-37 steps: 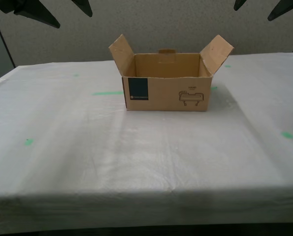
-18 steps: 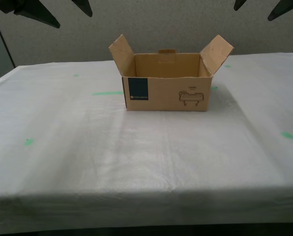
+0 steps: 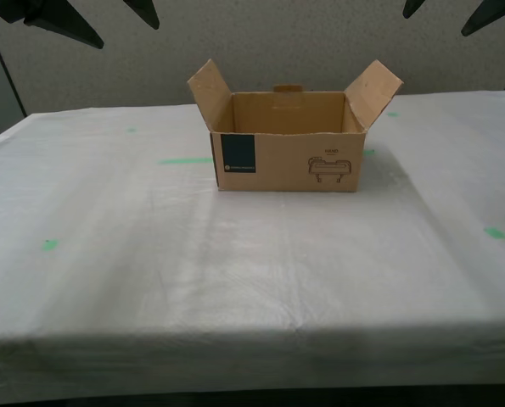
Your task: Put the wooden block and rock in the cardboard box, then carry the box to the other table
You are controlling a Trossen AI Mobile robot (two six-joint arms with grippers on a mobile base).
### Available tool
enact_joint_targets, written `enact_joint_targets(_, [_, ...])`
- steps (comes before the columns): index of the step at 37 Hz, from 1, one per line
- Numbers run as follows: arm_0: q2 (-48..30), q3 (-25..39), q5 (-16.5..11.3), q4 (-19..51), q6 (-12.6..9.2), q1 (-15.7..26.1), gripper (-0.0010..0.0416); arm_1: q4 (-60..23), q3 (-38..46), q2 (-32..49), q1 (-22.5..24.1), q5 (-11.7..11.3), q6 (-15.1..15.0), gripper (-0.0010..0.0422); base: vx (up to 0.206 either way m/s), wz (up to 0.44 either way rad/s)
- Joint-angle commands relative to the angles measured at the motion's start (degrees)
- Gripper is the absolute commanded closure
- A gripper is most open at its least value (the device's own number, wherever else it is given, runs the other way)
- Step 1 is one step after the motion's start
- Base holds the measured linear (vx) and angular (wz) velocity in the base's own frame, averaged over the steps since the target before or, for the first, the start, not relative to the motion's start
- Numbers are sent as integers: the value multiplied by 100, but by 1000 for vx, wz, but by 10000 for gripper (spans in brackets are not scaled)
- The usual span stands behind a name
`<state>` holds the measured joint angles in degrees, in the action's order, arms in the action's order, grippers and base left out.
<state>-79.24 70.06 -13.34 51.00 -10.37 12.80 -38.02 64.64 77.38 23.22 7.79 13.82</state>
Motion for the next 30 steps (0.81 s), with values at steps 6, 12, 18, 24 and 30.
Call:
enact_joint_targets(6, [2, 7, 15, -2, -11, 2, 12, 4, 4, -2, 2, -2, 13, 14, 0, 0])
enact_joint_targets(12, [2, 7, 15, -2, -11, 0, 12, 4, 4, -2, 2, -4, 13, 14, 0, 0])
enact_joint_targets(18, [2, 7, 15, -2, -11, 2, 12, 4, 4, -2, 2, -2, 13, 14, 0, 0])
enact_joint_targets(24, [2, 7, 15, -2, -11, 2, 12, 4, 4, -2, 2, -2, 13, 14, 0, 0])
enact_joint_targets(30, [2, 7, 15, -2, -11, 2, 12, 4, 4, -2, 2, -2, 13, 14, 0, 0])
